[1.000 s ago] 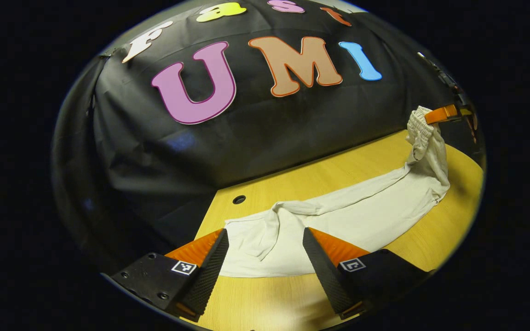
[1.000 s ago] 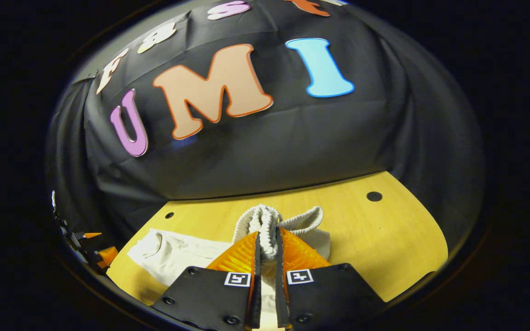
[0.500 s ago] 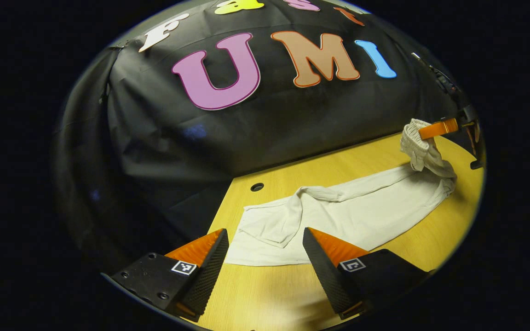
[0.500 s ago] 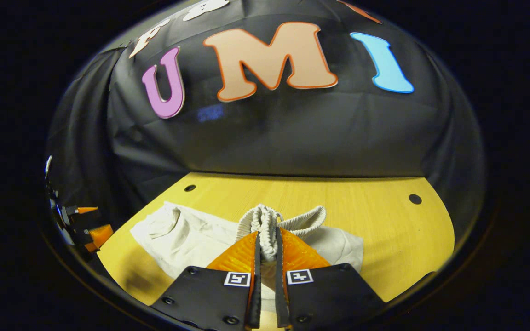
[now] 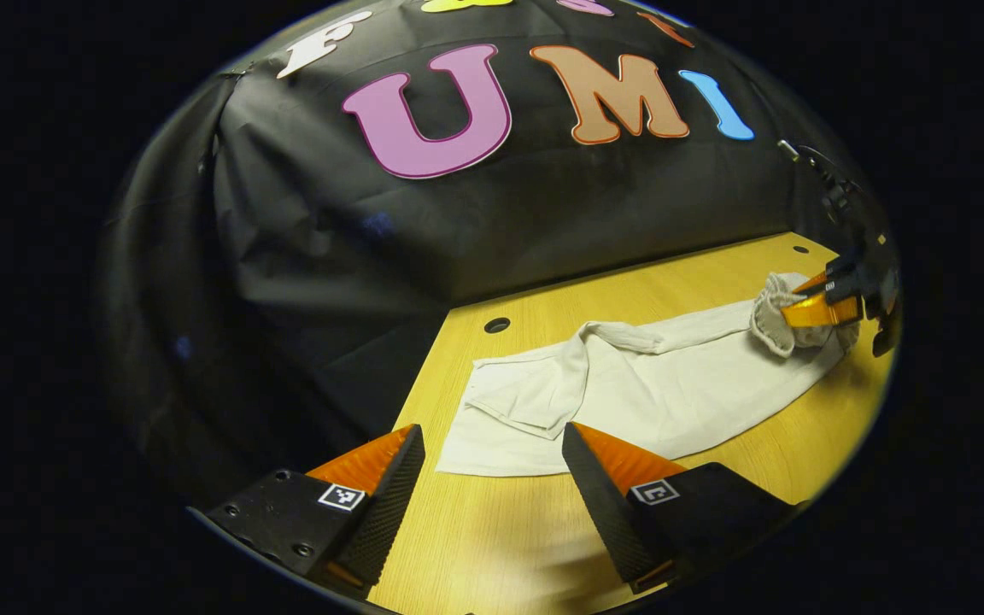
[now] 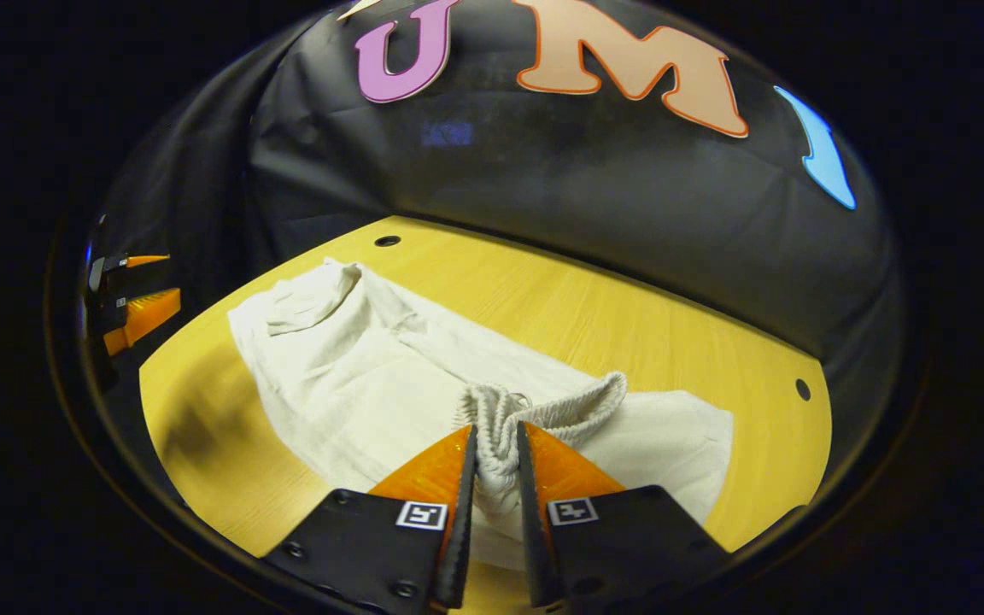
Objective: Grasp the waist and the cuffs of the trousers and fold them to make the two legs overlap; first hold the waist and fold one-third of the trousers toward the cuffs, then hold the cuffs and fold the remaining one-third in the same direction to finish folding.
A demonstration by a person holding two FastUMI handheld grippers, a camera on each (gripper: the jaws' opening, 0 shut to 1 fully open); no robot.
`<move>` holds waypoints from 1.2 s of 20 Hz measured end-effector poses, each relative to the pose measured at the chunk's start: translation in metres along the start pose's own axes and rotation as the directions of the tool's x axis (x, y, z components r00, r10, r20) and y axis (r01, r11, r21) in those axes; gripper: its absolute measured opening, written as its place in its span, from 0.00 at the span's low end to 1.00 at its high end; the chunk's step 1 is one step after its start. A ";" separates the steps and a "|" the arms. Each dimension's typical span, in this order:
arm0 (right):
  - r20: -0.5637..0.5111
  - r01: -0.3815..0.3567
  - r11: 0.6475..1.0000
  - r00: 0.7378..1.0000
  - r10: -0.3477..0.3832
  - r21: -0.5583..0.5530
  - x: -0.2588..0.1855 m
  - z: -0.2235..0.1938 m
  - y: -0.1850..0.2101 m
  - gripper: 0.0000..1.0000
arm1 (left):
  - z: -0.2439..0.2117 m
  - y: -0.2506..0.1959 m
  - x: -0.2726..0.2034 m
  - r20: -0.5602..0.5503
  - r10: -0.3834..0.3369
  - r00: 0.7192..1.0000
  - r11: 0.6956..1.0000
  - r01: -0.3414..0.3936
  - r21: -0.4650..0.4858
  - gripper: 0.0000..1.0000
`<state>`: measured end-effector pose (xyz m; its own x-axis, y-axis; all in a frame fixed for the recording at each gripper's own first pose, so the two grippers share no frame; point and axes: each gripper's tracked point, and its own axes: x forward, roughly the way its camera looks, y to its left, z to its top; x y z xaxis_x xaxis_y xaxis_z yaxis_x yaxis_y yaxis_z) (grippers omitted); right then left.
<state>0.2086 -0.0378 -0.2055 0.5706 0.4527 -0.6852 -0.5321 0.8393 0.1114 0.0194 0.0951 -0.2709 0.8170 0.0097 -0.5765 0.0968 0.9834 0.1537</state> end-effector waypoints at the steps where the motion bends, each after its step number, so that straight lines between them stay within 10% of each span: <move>1: 0.021 -0.012 1.000 1.000 0.012 -0.010 -0.007 0.012 0.001 0.50 | -0.003 0.000 0.002 -0.007 -0.004 1.000 1.000 0.004 -0.006 0.96; 2: 0.053 -0.004 1.000 0.999 0.006 -0.029 -0.022 0.032 -0.005 0.61 | -0.006 0.001 0.005 -0.013 -0.006 1.000 1.000 0.006 -0.012 0.96; 3: 0.081 -0.002 0.999 0.997 0.005 -0.041 -0.034 0.048 -0.008 0.98 | -0.008 0.000 0.009 -0.020 -0.011 1.000 1.000 0.011 -0.016 0.97; 15: 0.117 0.087 0.993 0.989 -0.095 0.074 -0.079 0.044 -0.042 0.98 | -0.049 0.028 0.093 -0.103 -0.065 0.993 0.989 0.051 -0.137 0.96; 24: 0.056 0.144 0.988 0.988 -0.147 0.058 -0.077 0.014 -0.033 0.98 | -0.094 0.034 0.138 -0.192 -0.129 0.973 0.921 0.046 -0.386 0.96</move>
<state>0.1912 -0.0963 -0.1458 0.6767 0.3407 -0.6527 -0.4076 0.9116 0.0533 0.0816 0.1474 -0.4207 0.6736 -0.0829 -0.7345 -0.0922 0.9765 -0.1948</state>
